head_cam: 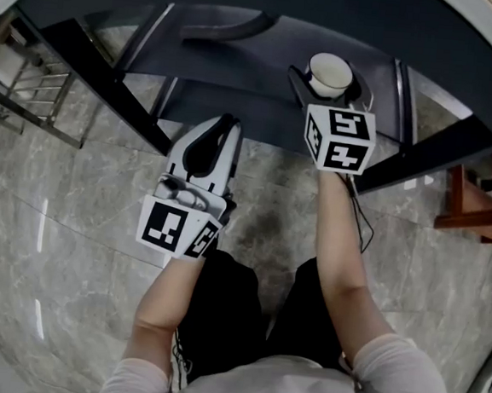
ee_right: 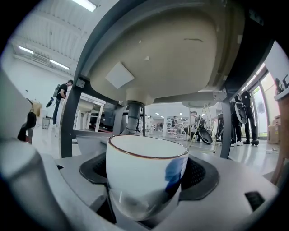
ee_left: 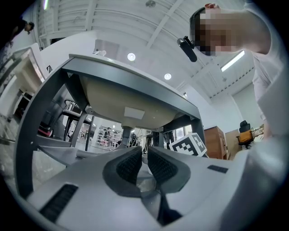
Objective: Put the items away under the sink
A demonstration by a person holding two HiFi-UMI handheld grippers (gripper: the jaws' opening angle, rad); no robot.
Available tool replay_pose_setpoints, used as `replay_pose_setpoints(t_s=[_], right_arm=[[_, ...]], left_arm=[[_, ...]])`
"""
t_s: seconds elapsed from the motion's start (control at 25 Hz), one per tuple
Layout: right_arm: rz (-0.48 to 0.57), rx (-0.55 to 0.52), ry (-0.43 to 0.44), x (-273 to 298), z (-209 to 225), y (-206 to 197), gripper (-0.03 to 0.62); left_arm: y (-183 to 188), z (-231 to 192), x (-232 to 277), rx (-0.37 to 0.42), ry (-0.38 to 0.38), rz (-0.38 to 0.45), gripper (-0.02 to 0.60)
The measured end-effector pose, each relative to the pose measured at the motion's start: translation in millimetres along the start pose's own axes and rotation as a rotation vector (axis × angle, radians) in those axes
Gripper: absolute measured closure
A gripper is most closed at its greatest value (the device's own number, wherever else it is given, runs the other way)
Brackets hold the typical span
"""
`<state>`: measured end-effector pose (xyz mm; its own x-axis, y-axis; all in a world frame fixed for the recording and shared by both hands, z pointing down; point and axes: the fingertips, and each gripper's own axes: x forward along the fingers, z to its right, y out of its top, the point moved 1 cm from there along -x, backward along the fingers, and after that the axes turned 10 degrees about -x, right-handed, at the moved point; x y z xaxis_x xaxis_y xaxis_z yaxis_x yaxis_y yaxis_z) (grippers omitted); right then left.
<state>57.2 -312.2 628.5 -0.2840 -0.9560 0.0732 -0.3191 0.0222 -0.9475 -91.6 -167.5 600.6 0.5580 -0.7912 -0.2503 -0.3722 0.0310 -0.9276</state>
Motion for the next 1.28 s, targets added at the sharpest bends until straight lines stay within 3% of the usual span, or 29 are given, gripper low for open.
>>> replay_pose_setpoints(t_s=[0.72,1.28], right_arm=[[-0.012,-0.042,-0.009,13,3,1,0.187],[-0.025,-0.063,0.033,0,7,-4,0.180]], left_arm=[[-1,3,2,-0.014,-0.004,0.005,0.540],[-4,3,4,-0.028,-0.014,0.004,0.540]])
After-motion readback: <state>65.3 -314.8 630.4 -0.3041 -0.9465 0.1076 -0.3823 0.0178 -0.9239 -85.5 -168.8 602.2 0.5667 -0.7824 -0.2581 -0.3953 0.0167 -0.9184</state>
